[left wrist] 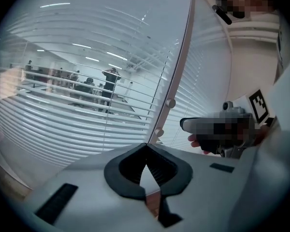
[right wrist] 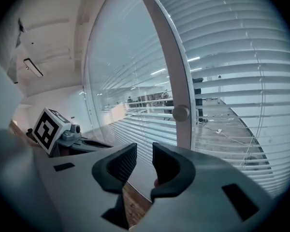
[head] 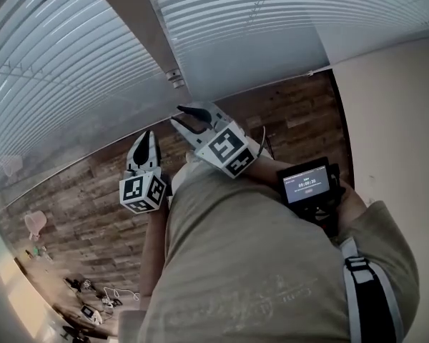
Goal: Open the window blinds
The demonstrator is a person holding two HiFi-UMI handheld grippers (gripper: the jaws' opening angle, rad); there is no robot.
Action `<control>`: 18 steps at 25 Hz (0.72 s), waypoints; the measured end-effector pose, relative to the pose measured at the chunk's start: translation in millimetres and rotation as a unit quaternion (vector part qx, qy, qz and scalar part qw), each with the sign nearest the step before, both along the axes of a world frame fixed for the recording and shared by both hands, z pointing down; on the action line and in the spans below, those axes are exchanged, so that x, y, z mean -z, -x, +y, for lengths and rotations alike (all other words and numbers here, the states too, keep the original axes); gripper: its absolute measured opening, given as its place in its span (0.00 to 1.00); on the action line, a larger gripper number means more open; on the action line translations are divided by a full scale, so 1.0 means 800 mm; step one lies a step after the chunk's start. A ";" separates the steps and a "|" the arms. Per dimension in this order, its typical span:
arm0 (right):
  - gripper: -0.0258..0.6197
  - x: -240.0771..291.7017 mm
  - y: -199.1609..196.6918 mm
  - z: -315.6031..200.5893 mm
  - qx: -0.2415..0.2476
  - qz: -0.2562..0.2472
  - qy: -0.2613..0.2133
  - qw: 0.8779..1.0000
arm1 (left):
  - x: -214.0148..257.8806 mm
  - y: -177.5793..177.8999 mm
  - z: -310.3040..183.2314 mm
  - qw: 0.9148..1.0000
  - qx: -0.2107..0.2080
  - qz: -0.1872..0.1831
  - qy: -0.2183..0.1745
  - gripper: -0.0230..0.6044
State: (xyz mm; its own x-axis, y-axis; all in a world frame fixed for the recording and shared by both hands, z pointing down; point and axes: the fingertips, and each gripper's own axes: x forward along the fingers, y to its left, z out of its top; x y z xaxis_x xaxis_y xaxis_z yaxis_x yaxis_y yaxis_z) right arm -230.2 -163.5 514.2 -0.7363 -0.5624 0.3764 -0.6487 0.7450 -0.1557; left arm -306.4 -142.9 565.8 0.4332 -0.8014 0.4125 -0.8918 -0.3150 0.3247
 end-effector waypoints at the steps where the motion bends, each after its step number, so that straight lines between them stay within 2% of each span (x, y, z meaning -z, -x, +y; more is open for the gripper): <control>1: 0.18 0.000 -0.002 -0.001 -0.002 -0.002 0.001 1.000 | 0.000 0.001 -0.003 1.000 0.000 0.000 0.001 0.06; 12: 0.18 -0.017 -0.020 -0.009 -0.035 -0.004 0.019 0.999 | 0.001 0.000 -0.029 1.000 -0.005 0.006 -0.003 0.06; 18: 0.18 -0.047 -0.045 0.012 -0.096 -0.003 0.041 0.994 | -0.037 -0.008 -0.004 0.999 -0.029 0.030 0.027 0.06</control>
